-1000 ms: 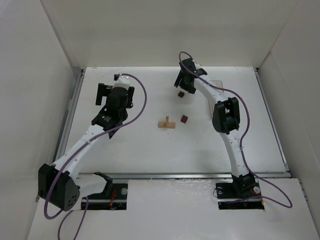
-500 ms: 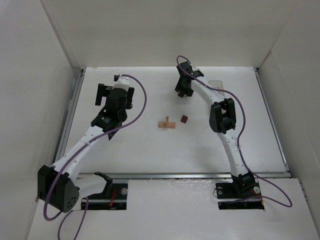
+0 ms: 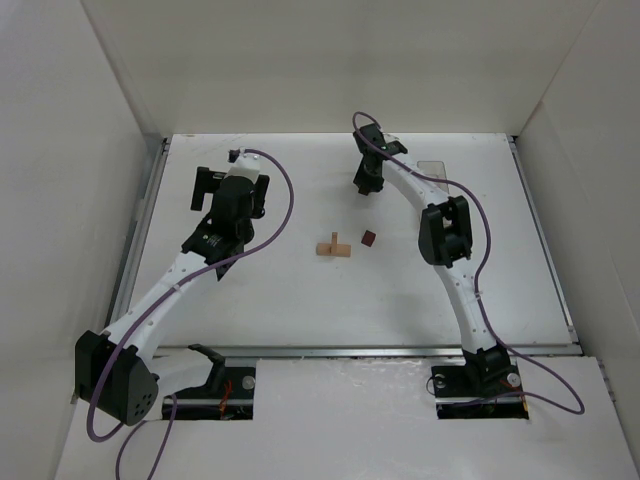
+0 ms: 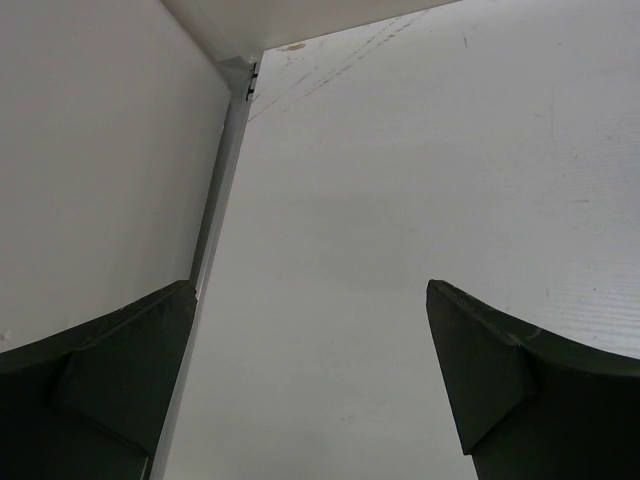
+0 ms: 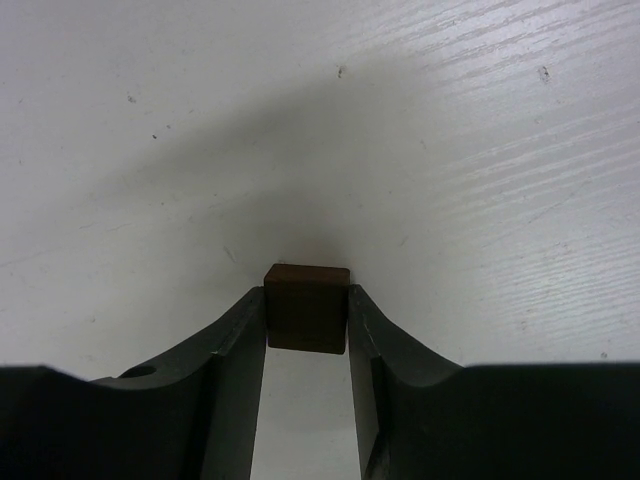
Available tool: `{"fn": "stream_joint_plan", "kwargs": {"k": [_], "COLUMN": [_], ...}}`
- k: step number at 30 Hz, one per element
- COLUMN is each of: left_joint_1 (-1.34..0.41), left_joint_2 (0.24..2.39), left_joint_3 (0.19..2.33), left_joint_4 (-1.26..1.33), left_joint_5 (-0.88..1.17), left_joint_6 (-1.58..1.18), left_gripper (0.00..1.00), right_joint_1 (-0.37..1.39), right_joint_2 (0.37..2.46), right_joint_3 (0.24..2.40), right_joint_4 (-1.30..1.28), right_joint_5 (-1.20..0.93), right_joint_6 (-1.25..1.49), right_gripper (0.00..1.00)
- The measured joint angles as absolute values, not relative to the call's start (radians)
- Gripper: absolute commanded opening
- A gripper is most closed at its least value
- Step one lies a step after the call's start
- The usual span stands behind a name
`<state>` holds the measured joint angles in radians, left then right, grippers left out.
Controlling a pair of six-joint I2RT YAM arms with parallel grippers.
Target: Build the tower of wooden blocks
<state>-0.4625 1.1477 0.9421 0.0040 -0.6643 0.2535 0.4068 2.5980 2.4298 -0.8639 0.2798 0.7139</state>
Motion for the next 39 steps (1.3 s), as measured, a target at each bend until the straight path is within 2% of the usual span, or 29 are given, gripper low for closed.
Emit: {"fn": "stream_joint_plan", "kwargs": {"k": [1,2,9,18,26,39], "left_joint_1": [-0.463,-0.463,-0.463,-0.463,-0.463,-0.463], "left_joint_2": [1.148,1.148,1.148,1.141,1.095,1.039], "left_joint_3": [0.942,0.942,0.942,0.933,0.886,0.81], "left_joint_4": [0.004,0.004,0.005,0.033,0.039,0.06], "left_joint_5": [-0.664,-0.664,-0.663,-0.671,-0.688,-0.712], "left_joint_6": [0.253,0.253,0.254,0.255,0.239,0.218], "left_gripper": [1.0,1.0,1.0,1.0,1.0,1.0], "right_joint_1": [0.407,0.407,0.407,0.439,0.64,0.825], "right_joint_2": [2.598,2.593,2.523,2.099,1.852,1.834], "right_joint_3": [2.427,2.422,2.355,2.054,1.795,1.701], "right_joint_4": [-0.861,-0.859,-0.86,-0.86,-0.849,-0.857], "right_joint_5": [0.28,0.279,0.278,0.256,0.254,0.311], "right_joint_6": [0.71,0.704,0.625,0.514,0.613,0.817], "right_gripper": [0.01,0.0,0.0,0.0,0.0,0.0]}}
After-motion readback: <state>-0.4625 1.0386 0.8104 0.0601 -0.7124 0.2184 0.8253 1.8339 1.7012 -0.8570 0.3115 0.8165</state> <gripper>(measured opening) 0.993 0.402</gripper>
